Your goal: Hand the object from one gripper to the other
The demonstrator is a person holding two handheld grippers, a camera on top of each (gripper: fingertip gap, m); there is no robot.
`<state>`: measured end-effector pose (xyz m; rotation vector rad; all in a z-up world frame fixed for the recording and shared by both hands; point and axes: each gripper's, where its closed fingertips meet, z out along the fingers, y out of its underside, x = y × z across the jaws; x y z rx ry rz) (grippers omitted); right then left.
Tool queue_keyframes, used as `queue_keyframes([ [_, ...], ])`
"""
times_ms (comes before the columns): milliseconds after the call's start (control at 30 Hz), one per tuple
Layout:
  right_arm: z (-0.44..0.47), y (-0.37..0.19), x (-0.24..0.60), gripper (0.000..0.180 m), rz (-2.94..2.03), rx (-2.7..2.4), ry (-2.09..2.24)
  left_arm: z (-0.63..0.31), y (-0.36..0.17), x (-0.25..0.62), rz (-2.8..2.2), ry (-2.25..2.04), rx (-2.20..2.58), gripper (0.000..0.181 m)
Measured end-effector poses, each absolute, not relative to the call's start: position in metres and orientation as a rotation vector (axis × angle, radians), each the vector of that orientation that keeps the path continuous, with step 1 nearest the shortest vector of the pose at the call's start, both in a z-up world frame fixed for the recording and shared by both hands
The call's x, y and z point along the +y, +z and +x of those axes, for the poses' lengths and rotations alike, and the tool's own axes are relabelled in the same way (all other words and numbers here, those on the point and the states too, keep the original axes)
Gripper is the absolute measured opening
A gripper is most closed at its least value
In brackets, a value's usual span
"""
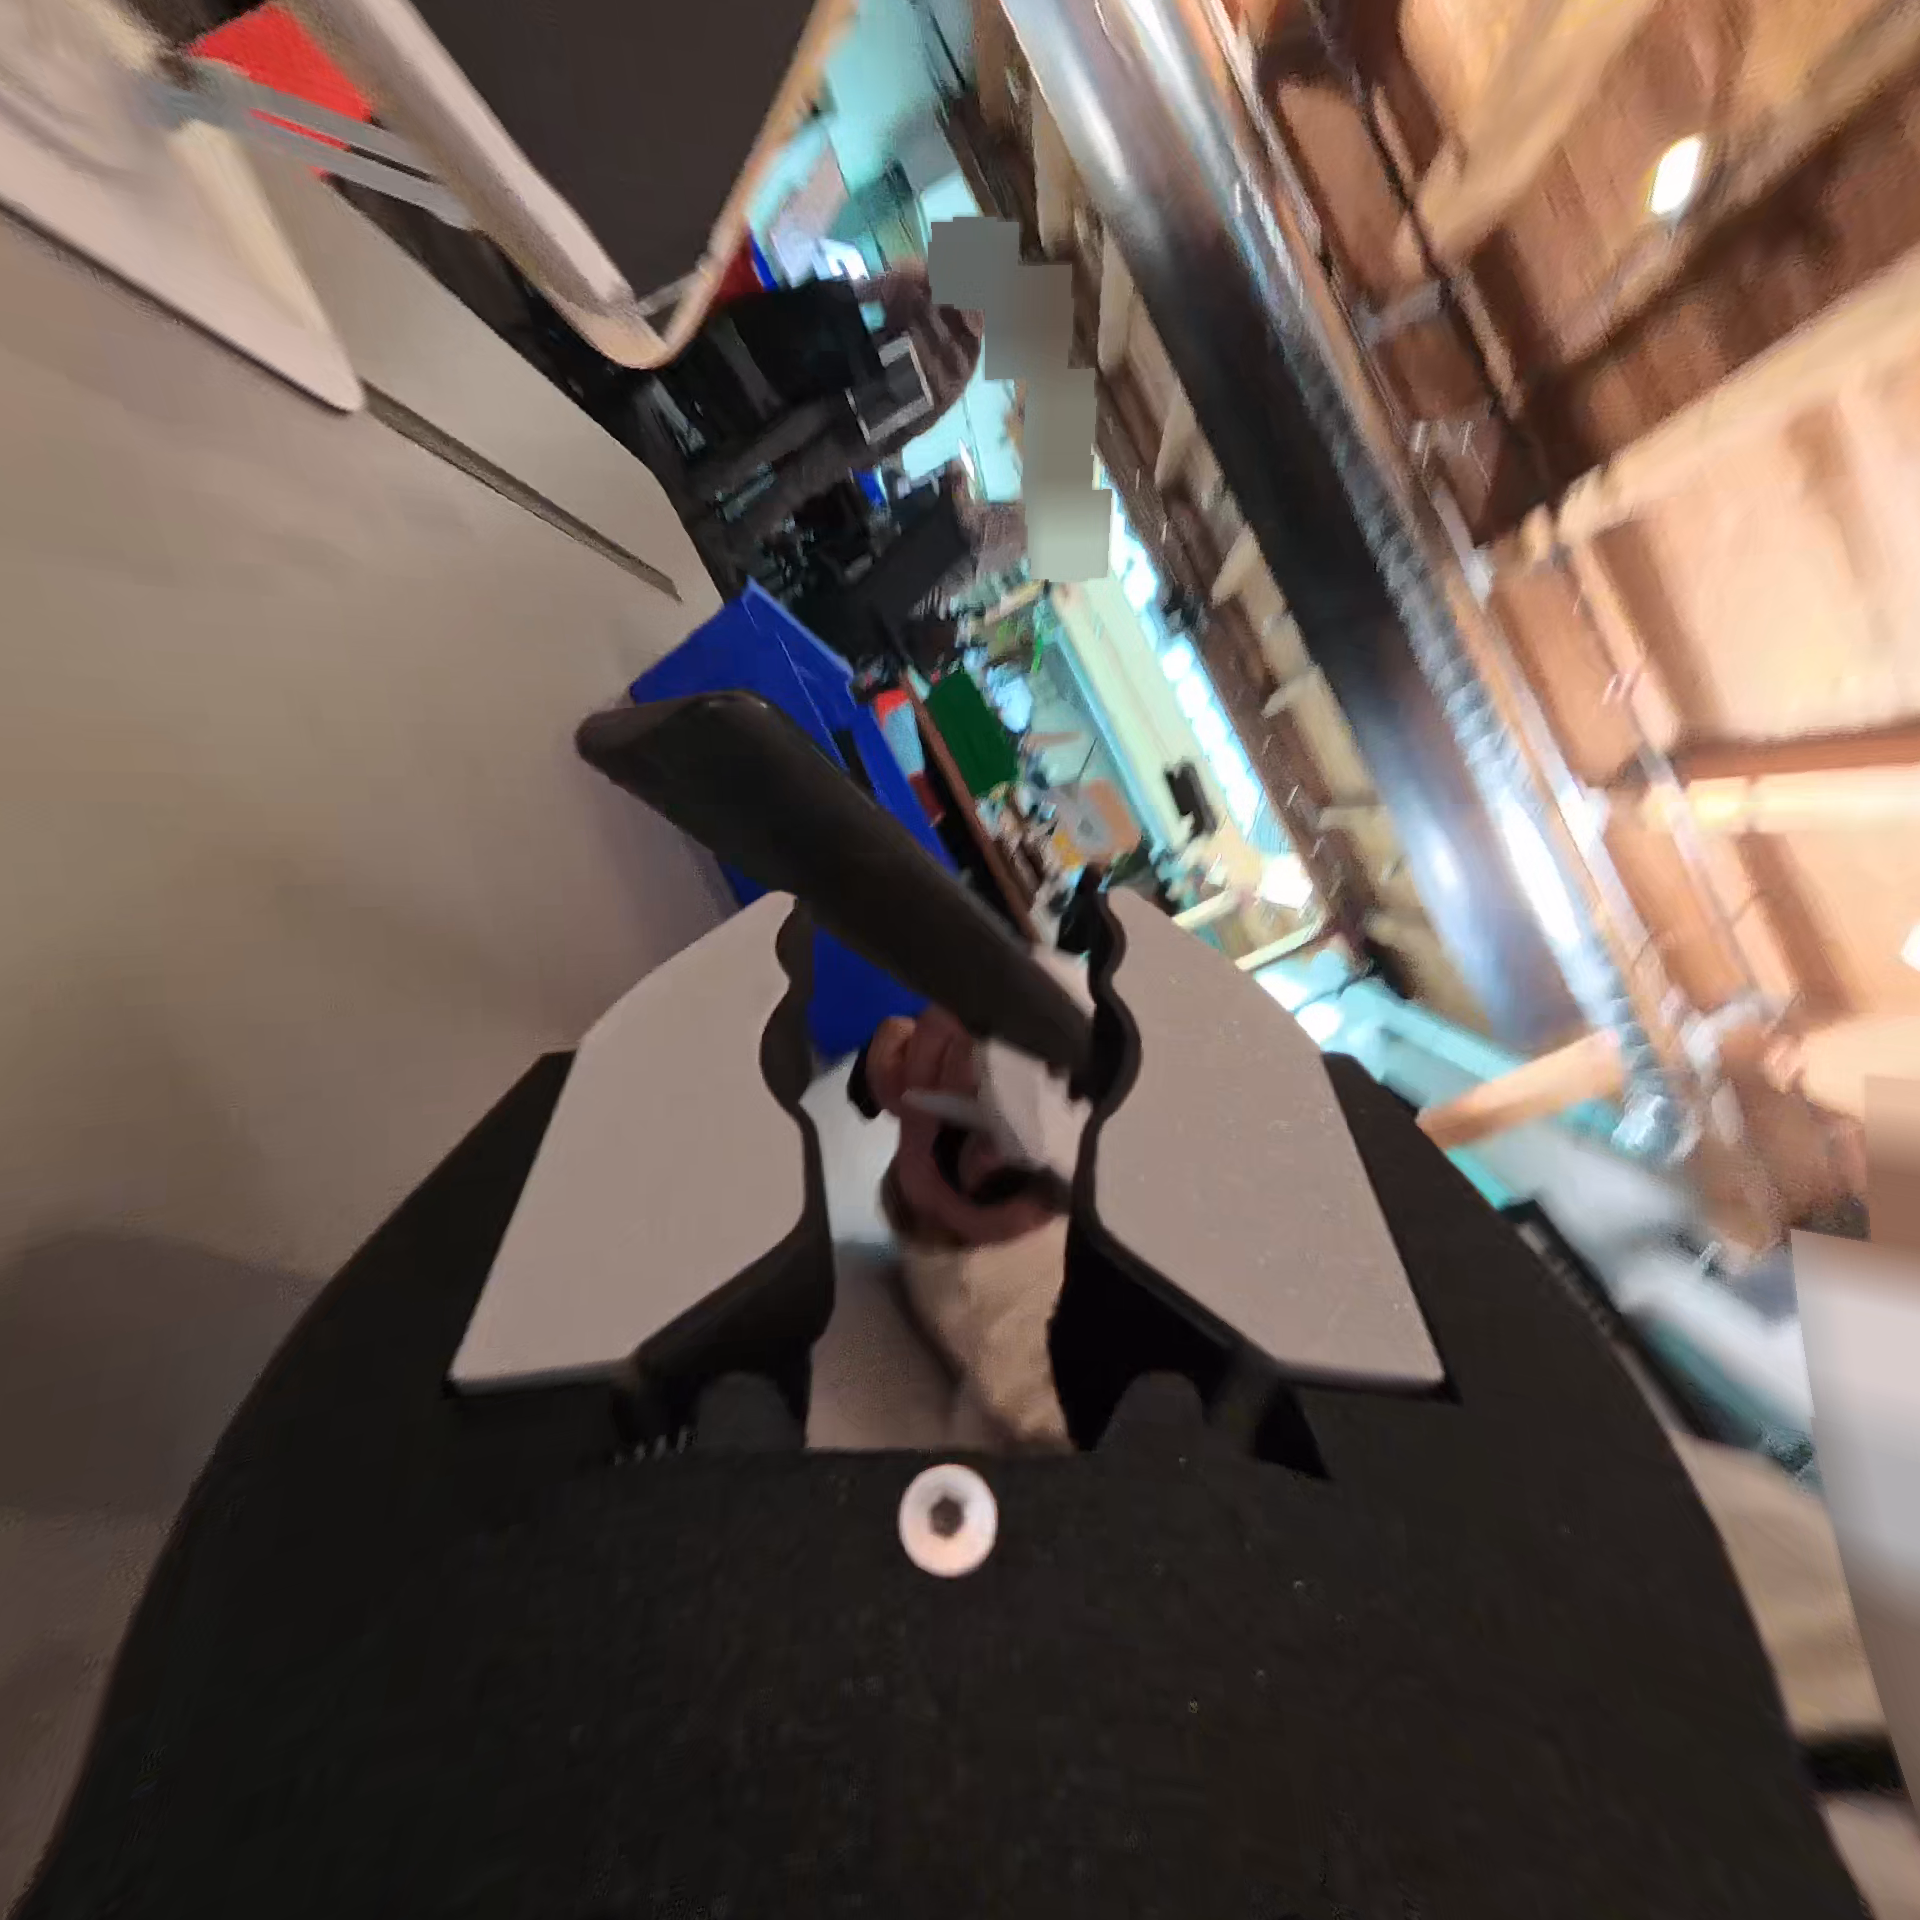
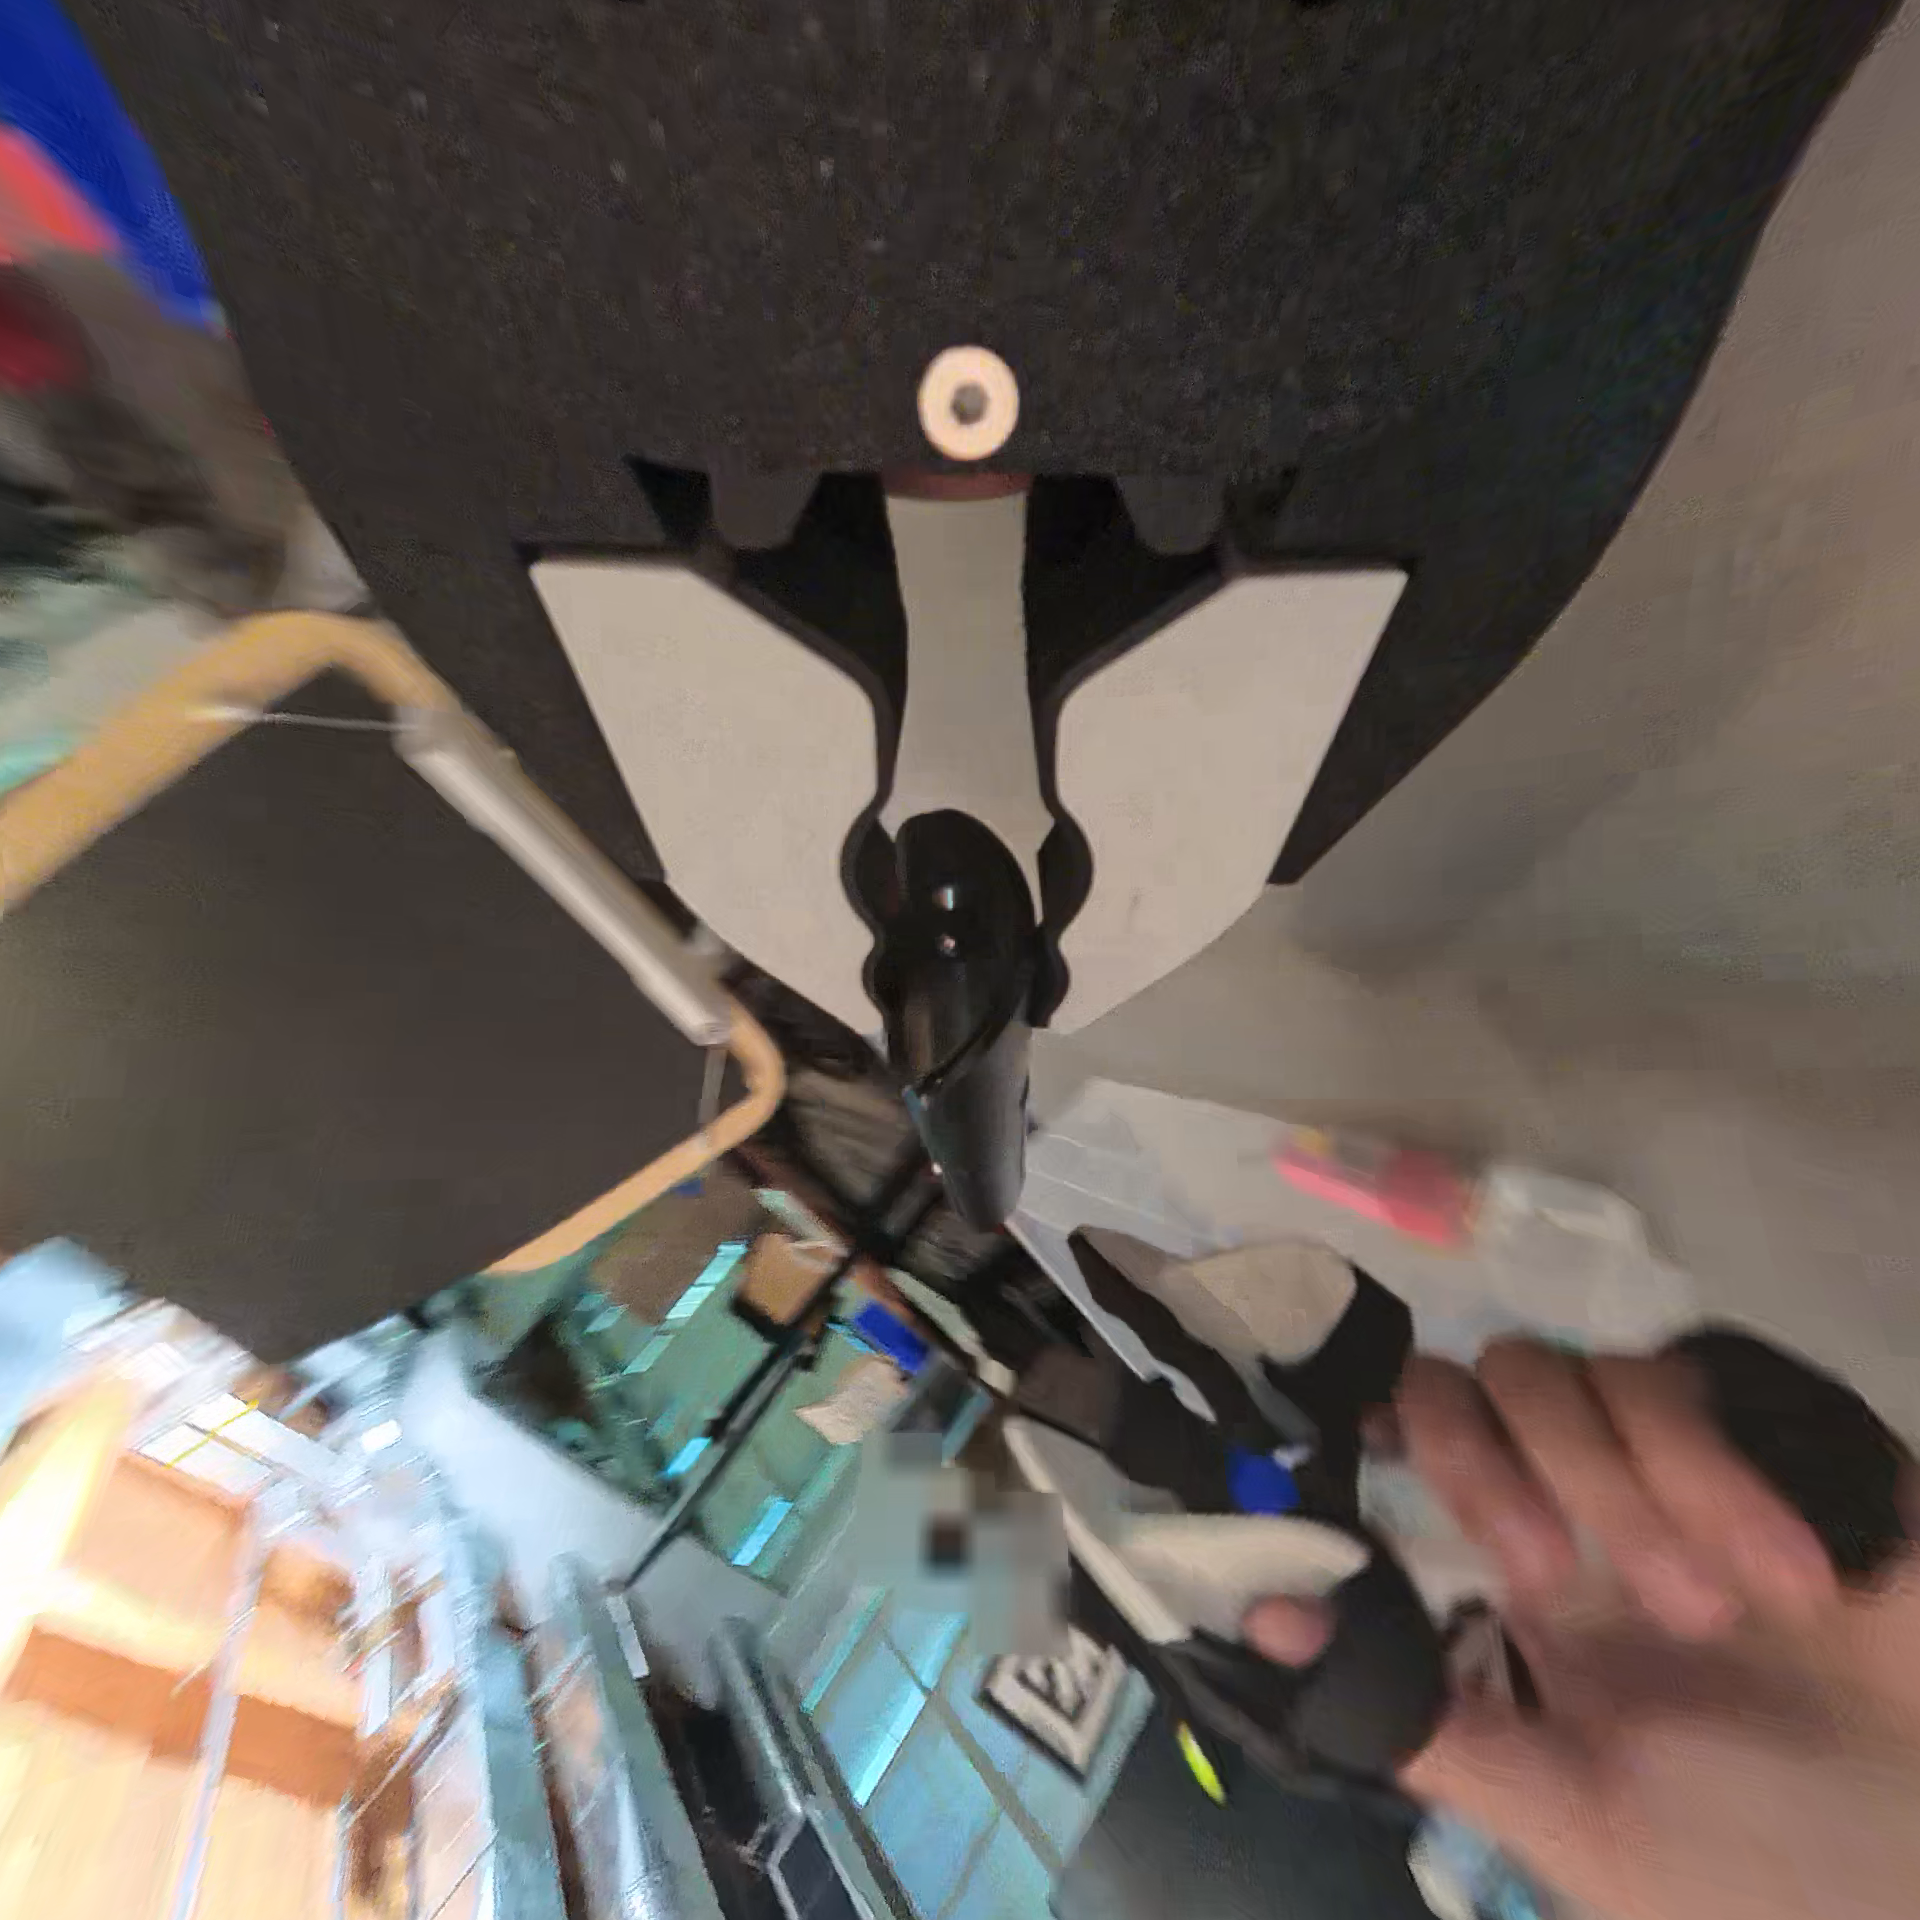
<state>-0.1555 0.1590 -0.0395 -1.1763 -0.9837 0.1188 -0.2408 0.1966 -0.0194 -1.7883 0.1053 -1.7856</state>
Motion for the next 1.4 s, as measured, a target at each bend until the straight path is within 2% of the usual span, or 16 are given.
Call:
queue_keyframes([
  [67,-0.146,-0.035,0.16,0.023,-1.26,-0.903,0.439,-0.239,-0.023,0.177,-1.791,-1.661,0.368,0.059],
  [167,-0.136,-0.03,0.157,0.023,-1.334,-0.818,0.888,-0.24,-0.033,0.164,-1.769,-1.4,0.661,0.061],
  [267,-0.126,-0.027,0.157,0.023,-1.375,-0.734,1.176,-0.253,-0.032,0.17,-1.707,-1.21,0.76,0.066],
  [400,-0.128,-0.032,0.145,0.023,-1.419,-0.725,1.524,-0.257,-0.032,0.165,-1.627,-1.208,0.821,0.068],
  [533,-0.133,-0.034,0.145,0.023,-1.423,-0.665,1.674,-0.245,-0.029,0.14,-1.541,-1.333,0.949,0.057],
  [667,-0.144,-0.043,0.137,0.023,-1.463,-0.722,1.699,-0.237,-0.027,0.134,-1.469,-1.344,0.976,0.056],
  [700,-0.146,-0.042,0.136,0.023,-1.455,-0.717,1.719,-0.233,-0.028,0.13,-1.444,-1.36,0.997,0.05],
  [733,-0.147,-0.041,0.135,0.023,-1.442,-0.704,1.743,-0.228,-0.031,0.124,-1.436,-1.369,1.036,0.034],
  [933,-0.137,-0.04,0.153,0.026,-1.443,-0.637,1.612,-0.219,-0.047,0.136,-1.571,-1.267,1.014,0.025],
  [1033,-0.121,-0.039,0.173,0.057,-1.465,-0.571,1.427,-0.217,-0.053,0.149,-1.663,-1.189,0.953,0.024],
  [1233,-0.096,-0.072,0.199,0.074,-1.614,-0.795,0.679,-0.216,-0.066,0.176,-1.878,-0.843,0.777,0.023],
  [1400,-0.115,-0.09,0.194,0.074,-1.533,-1.073,0.123,-0.199,-0.053,0.172,-1.935,-0.65,0.669,0.024],
])
